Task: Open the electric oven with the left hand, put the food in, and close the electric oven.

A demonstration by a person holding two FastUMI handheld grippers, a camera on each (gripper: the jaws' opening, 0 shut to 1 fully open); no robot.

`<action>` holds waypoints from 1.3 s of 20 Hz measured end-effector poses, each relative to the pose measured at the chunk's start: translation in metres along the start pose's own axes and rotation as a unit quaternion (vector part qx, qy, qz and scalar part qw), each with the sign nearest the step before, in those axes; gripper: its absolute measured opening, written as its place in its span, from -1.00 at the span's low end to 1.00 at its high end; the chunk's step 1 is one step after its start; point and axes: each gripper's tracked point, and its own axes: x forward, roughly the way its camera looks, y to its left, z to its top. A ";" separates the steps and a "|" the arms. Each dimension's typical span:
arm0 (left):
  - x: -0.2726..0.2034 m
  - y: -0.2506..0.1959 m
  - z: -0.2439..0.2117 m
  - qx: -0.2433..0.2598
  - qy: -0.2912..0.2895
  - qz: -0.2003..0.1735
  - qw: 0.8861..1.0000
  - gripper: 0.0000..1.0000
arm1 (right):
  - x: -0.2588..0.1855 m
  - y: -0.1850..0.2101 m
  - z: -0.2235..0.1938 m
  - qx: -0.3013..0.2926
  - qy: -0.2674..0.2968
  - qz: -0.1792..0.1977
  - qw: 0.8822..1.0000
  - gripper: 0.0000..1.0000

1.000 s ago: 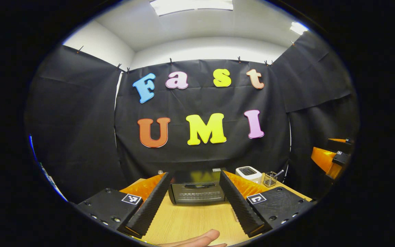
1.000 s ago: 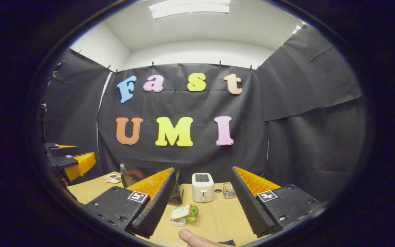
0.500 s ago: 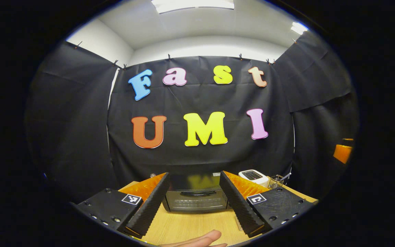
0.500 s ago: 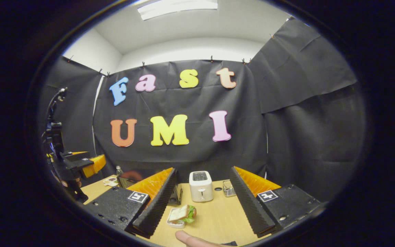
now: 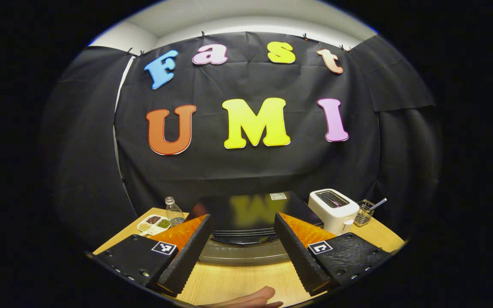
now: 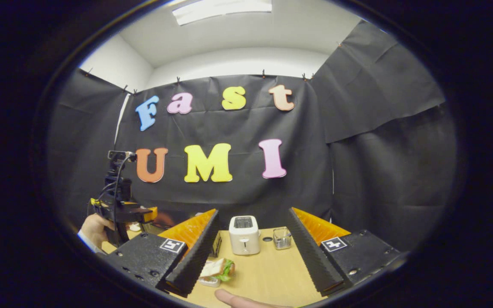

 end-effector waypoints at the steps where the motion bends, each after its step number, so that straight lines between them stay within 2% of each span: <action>1: 0.012 0.000 -0.005 0.001 0.010 0.003 1.000 0.92 | 0.001 -0.005 0.004 0.002 0.000 -0.005 1.000 0.80; 7: 0.062 -0.004 -0.039 -0.011 0.069 -0.001 0.998 0.92 | 0.004 -0.025 0.027 0.002 -0.019 -0.026 0.999 0.80; 11: 0.076 -0.006 -0.061 -0.025 0.106 -0.009 0.994 0.92 | 0.006 -0.020 0.036 -0.013 -0.025 -0.019 0.999 0.80; 12: 0.077 -0.004 -0.069 -0.022 0.118 -0.004 0.993 0.92 | 0.007 -0.021 0.035 -0.019 -0.023 -0.019 0.999 1.00; 13: 0.078 0.000 -0.079 -0.020 0.135 0.003 0.991 0.92 | 0.008 -0.022 0.035 -0.020 -0.021 -0.022 0.999 0.80; 14: 0.074 0.002 -0.081 -0.029 0.137 0.006 0.990 0.92 | 0.009 -0.022 0.034 -0.019 -0.020 -0.022 0.999 0.80; 15: 0.078 0.003 -0.075 -0.032 0.127 0.006 0.991 1.00 | 0.009 -0.021 0.032 -0.017 -0.018 -0.020 0.999 1.00; 16: 0.075 0.002 -0.085 -0.039 0.145 0.004 0.989 0.96 | 0.010 -0.020 0.029 -0.015 -0.017 -0.018 1.000 0.80; 17: 0.073 0.001 -0.081 -0.042 0.138 0.002 0.990 0.98 | 0.012 -0.020 0.029 -0.012 -0.017 -0.016 1.000 0.80; 18: 0.073 0.000 -0.084 -0.043 0.146 -0.002 0.988 1.00 | 0.014 -0.021 0.026 -0.009 -0.015 -0.018 1.000 1.00; 20: 0.070 0.000 -0.085 -0.044 0.144 -0.006 0.989 1.00 | 0.018 -0.020 0.021 -0.010 -0.007 -0.022 1.000 1.00; 21: 0.067 0.001 -0.086 -0.047 0.143 -0.006 0.989 0.99 | 0.019 -0.017 0.020 -0.013 -0.004 -0.020 1.000 0.80; 26: 0.033 0.000 -0.095 -0.059 0.140 0.000 0.988 0.99 | 0.022 -0.002 0.011 -0.033 0.008 -0.009 0.999 0.80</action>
